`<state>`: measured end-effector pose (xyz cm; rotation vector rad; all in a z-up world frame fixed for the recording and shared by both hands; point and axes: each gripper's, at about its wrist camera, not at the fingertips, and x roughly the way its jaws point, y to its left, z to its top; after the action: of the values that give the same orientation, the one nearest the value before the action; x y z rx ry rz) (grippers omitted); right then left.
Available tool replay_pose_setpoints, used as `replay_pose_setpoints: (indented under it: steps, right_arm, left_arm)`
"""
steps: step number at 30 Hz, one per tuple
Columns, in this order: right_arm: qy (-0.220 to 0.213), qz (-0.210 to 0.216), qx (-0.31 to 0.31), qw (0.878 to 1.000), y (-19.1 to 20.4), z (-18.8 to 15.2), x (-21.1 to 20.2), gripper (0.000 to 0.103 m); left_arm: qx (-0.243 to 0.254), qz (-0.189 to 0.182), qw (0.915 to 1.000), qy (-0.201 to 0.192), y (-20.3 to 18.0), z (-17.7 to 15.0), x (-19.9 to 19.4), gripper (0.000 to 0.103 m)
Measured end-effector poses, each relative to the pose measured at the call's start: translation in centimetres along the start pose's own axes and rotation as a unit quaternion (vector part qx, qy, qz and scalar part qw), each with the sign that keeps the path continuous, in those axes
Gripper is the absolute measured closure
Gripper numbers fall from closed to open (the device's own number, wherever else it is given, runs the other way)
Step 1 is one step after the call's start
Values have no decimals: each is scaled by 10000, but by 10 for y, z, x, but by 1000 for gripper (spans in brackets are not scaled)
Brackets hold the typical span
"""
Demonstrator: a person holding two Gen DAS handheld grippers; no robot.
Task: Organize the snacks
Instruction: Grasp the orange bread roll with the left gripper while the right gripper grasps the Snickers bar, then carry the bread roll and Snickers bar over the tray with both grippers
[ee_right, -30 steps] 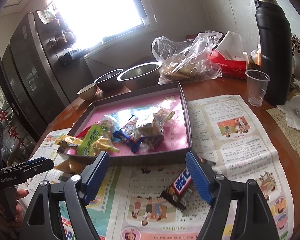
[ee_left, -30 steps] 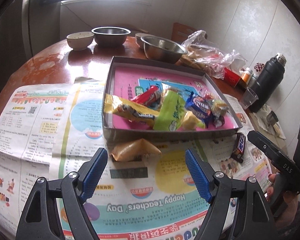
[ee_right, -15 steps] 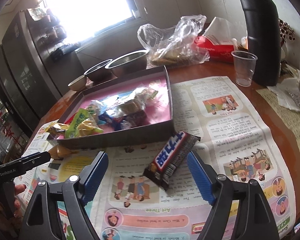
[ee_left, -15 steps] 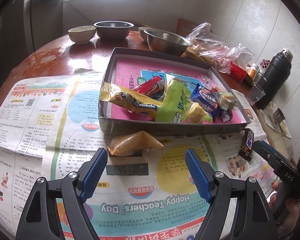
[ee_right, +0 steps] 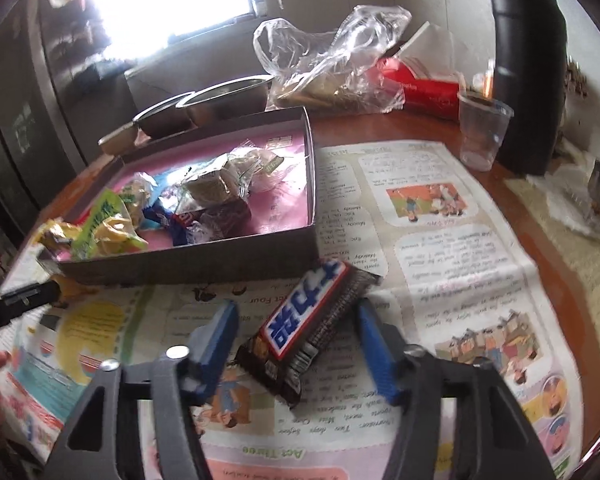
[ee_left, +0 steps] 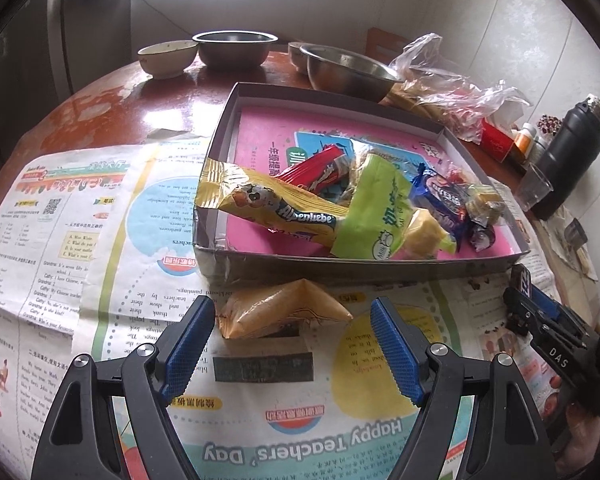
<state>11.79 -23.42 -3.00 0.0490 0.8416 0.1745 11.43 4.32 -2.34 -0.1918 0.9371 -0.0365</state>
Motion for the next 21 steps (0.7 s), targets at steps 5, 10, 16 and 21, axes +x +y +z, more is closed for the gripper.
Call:
replay_pose_setpoints:
  steps: [5,10,16,21]
  right_arm:
    - [-85,-125,-307,9994,6,-4,-1,61]
    - [-90,-56,-298,9995,4,-6,-5,63]
    - [-91,123,-111,9998,-2,-5,-7,71]
    - [-75,257,-80,9996,-2,-7,-8,73]
  left_arm:
    - [-12,121,9999,82,0,-2,11,22]
    - [30,203,9998,14,-3,-3,14,23]
    - [209,296,9993,-47,-10,-5,12,37]
    - [359,51,9993,1,-21,-10,9,40]
